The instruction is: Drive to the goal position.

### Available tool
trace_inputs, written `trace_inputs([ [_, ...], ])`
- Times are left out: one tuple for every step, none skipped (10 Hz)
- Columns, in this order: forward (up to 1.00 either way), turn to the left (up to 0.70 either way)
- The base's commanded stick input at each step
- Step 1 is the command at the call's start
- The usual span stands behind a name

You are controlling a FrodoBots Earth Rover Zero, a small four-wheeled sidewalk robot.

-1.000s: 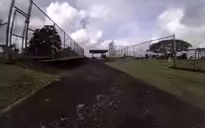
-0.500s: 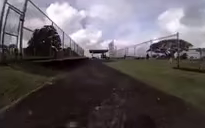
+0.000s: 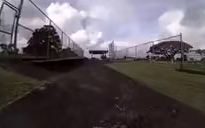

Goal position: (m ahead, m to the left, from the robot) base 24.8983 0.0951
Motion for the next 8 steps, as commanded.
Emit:
trace_inputs([
  [0.85, 0.33],
  [0.85, 0.2],
  [0.85, 0.0],
  [0.85, 0.0],
  [0.85, 0.0],
  [0.85, 0.0],
  [0.85, 0.0],
  [0.85, 0.0],
])
